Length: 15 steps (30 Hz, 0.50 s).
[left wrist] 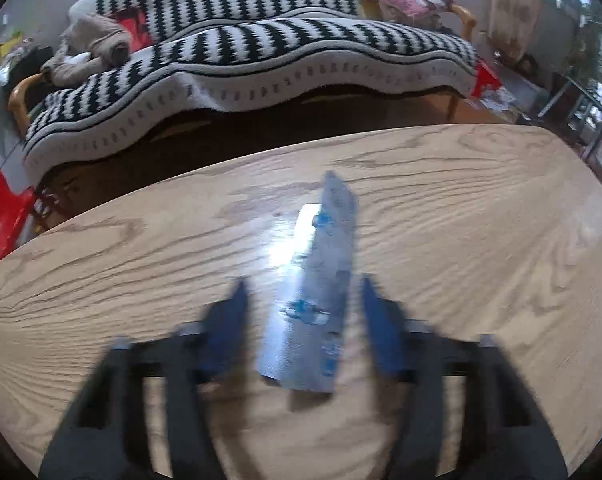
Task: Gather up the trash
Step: 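Grasp the silver blister pack with left tool while right tool grasps the red ribbon, then carry the blister pack and red ribbon over the black bin with both tools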
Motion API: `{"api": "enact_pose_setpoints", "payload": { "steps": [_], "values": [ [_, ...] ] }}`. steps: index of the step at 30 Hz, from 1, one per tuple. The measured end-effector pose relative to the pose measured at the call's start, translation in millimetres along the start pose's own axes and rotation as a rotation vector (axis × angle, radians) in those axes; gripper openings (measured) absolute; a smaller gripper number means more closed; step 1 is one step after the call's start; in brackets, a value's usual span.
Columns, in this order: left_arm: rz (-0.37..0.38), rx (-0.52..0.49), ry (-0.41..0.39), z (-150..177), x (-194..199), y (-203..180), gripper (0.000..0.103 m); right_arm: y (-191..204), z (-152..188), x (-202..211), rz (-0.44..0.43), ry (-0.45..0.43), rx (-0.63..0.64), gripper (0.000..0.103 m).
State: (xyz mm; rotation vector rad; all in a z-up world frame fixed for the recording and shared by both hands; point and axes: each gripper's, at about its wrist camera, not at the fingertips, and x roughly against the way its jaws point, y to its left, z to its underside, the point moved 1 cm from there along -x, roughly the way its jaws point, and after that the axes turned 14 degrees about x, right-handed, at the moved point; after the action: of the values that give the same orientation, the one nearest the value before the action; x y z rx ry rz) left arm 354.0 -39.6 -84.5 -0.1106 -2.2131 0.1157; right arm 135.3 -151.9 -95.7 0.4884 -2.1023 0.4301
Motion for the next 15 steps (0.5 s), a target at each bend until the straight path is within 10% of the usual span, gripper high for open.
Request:
{"api": "enact_pose_setpoints", "payload": {
  "steps": [15],
  "values": [
    [-0.001,0.019,0.037,58,81,1,0.033,-19,39,75,0.057,-0.074,-0.056,0.01]
  ]
}}
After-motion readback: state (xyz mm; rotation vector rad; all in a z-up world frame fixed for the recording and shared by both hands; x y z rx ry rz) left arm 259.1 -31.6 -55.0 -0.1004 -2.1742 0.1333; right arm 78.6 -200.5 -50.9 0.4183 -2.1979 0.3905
